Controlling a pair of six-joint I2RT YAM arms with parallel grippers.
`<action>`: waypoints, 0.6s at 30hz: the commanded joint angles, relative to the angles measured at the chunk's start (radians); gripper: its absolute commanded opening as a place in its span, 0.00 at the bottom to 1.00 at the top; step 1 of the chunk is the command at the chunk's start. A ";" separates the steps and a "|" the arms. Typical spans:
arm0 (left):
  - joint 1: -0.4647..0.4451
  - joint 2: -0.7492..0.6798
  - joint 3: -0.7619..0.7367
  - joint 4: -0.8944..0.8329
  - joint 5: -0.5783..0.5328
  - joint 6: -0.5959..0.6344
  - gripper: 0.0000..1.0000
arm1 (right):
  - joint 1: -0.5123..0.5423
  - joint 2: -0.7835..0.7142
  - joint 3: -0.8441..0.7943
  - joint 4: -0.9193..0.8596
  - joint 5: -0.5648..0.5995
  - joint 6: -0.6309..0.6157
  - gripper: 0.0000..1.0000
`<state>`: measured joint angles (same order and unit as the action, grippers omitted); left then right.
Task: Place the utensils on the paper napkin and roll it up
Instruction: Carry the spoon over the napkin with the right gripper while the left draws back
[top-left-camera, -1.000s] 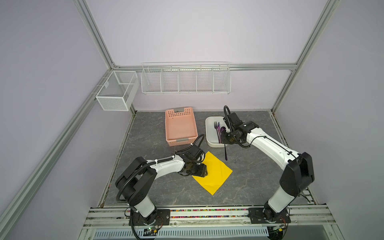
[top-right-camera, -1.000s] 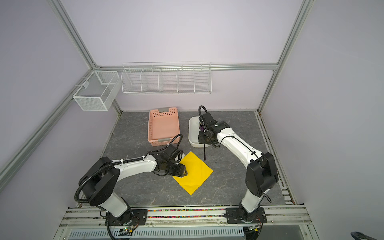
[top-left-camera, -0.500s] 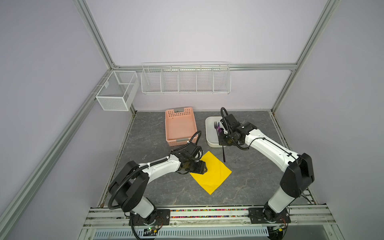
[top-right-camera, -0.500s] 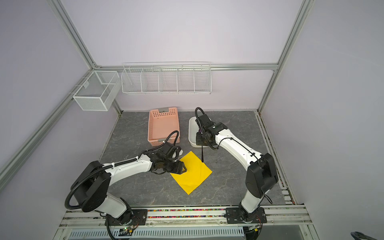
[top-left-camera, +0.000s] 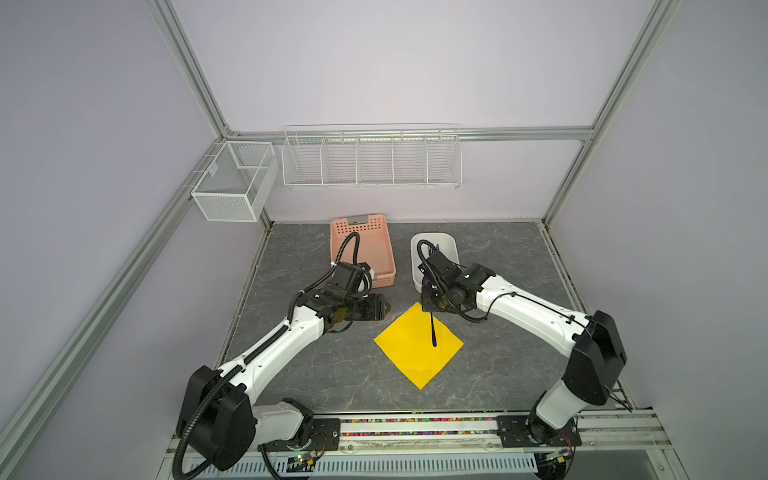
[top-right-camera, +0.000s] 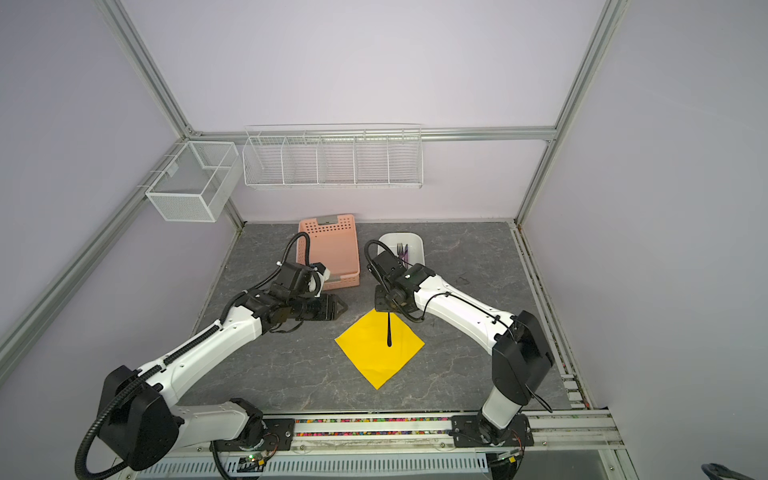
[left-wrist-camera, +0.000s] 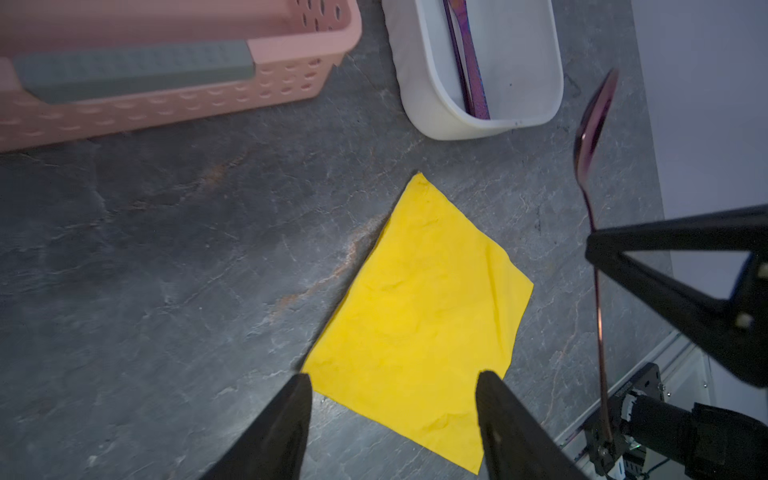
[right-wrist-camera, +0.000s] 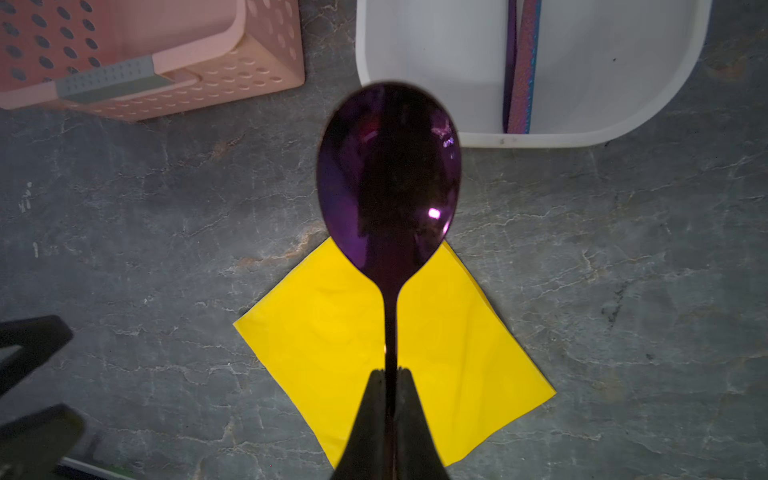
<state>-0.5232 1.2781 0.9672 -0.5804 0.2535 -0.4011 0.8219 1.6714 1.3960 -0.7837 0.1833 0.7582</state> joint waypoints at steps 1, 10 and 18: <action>0.086 -0.022 0.048 -0.078 -0.011 0.093 0.65 | 0.048 0.042 -0.020 0.042 0.058 0.103 0.07; 0.278 -0.015 0.098 -0.105 0.100 0.135 0.65 | 0.139 0.152 -0.046 0.134 0.084 0.207 0.07; 0.288 -0.045 0.099 -0.061 0.093 0.162 0.65 | 0.141 0.257 -0.007 0.160 0.091 0.186 0.07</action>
<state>-0.2455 1.2594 1.0435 -0.6437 0.3256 -0.2680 0.9653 1.8999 1.3693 -0.6365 0.2481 0.9241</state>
